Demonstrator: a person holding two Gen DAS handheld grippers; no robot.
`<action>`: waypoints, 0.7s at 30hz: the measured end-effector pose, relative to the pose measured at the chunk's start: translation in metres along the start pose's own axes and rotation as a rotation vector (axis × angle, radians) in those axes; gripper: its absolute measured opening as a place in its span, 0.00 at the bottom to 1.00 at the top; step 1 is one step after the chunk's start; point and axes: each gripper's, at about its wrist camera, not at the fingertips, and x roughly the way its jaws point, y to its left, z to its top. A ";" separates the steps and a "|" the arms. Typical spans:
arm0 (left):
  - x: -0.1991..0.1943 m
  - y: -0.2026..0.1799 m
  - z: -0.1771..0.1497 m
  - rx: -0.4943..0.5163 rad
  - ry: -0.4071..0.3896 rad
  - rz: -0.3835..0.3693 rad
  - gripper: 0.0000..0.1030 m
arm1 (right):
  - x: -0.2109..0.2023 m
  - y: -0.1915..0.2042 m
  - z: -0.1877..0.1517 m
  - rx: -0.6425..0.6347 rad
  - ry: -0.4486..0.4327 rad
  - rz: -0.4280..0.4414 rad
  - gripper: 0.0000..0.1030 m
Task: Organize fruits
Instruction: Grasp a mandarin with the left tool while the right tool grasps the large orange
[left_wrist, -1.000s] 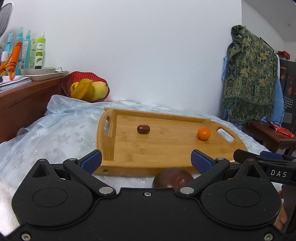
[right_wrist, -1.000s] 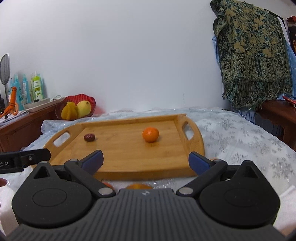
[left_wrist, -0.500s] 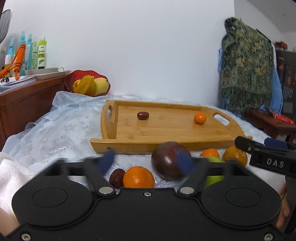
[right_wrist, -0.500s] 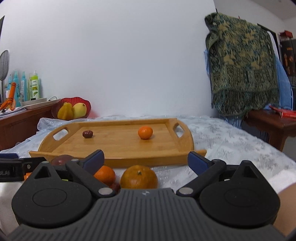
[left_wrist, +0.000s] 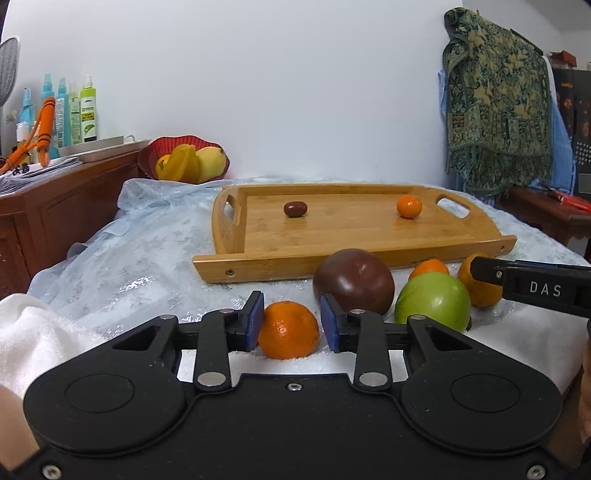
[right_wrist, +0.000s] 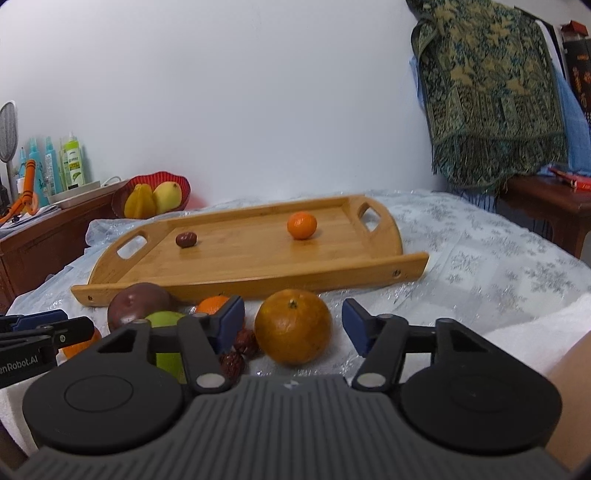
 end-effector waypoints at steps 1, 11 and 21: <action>0.000 0.000 -0.001 0.003 0.002 0.007 0.31 | 0.001 -0.001 0.000 0.003 0.006 0.001 0.61; 0.018 0.005 -0.002 0.005 0.046 0.054 0.37 | 0.010 -0.001 -0.003 0.036 0.040 0.010 0.62; 0.037 0.011 -0.005 -0.056 0.104 0.016 0.38 | 0.023 -0.007 -0.004 0.096 0.073 0.023 0.63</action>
